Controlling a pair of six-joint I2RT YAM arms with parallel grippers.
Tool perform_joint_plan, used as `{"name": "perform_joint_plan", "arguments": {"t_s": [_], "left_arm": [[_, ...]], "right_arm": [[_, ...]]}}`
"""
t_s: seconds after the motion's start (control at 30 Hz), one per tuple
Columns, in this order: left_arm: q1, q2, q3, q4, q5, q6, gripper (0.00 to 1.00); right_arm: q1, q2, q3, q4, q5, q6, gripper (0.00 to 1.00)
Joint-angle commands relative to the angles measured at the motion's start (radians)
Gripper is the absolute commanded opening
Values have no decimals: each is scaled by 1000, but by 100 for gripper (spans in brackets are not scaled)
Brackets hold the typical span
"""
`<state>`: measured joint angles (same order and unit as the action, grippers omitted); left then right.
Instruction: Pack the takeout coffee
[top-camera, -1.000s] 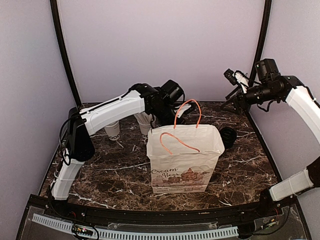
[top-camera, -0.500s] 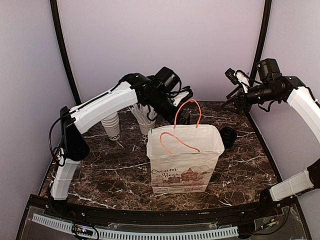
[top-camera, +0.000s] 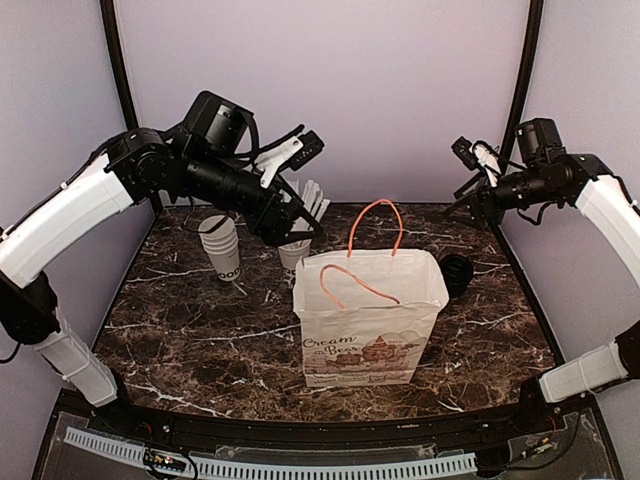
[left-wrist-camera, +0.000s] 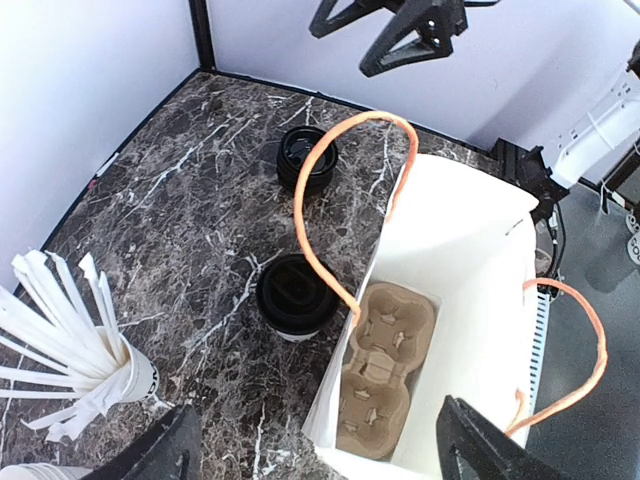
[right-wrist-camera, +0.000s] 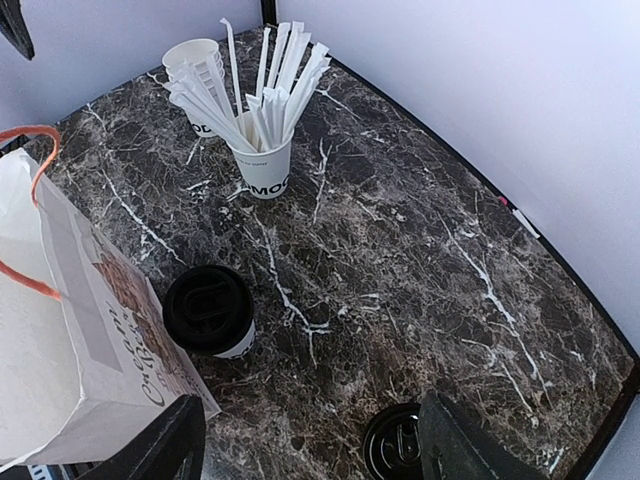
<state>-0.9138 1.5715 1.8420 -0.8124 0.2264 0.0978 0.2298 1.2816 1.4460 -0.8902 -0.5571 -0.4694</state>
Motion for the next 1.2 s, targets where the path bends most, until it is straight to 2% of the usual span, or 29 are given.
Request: {"name": "perform_joint_plan", "arguments": {"t_s": [0.0, 0.13, 0.27, 0.33, 0.4, 0.43, 0.5, 0.63, 0.73, 0.8, 0.93, 1.03, 1.17], "left_arm": [[-4, 29, -64, 38, 68, 13, 80], [-11, 98, -34, 8, 85, 25, 74], [-30, 162, 8, -30, 6, 53, 64], [-31, 187, 32, -51, -10, 66, 54], [-32, 198, 49, -65, 3, 77, 37], [-32, 194, 51, -67, 15, 80, 19], [-33, 174, 39, -75, 27, 90, 3], [-33, 94, -20, -104, 3, 123, 0], [-29, 35, -82, -175, -61, 145, 0], [-25, -8, -123, -226, -123, 155, 0], [30, -113, -221, -248, -143, 143, 0], [114, -203, -288, -211, -111, 145, 0], [172, -277, -416, -146, -84, 167, 0]], "right_arm": [[-6, 15, 8, 19, -22, 5, 75], [-6, 20, 12, 15, -20, 5, 74], [-6, 14, -6, 18, -9, 4, 74], [-6, 10, -17, 20, -6, 3, 74], [-6, 9, -23, 19, -3, 1, 74], [-6, 8, -25, 20, -2, 0, 74], [-6, 11, -27, 21, -1, -3, 74], [-6, 30, -34, 16, -18, -35, 73], [-3, 59, -36, 3, -51, -78, 66], [2, 91, -33, 5, -39, -87, 65], [60, 157, -10, 2, 53, -107, 65], [139, 215, 7, 10, 157, -116, 66], [232, 297, 55, 7, 231, -111, 66]]}}
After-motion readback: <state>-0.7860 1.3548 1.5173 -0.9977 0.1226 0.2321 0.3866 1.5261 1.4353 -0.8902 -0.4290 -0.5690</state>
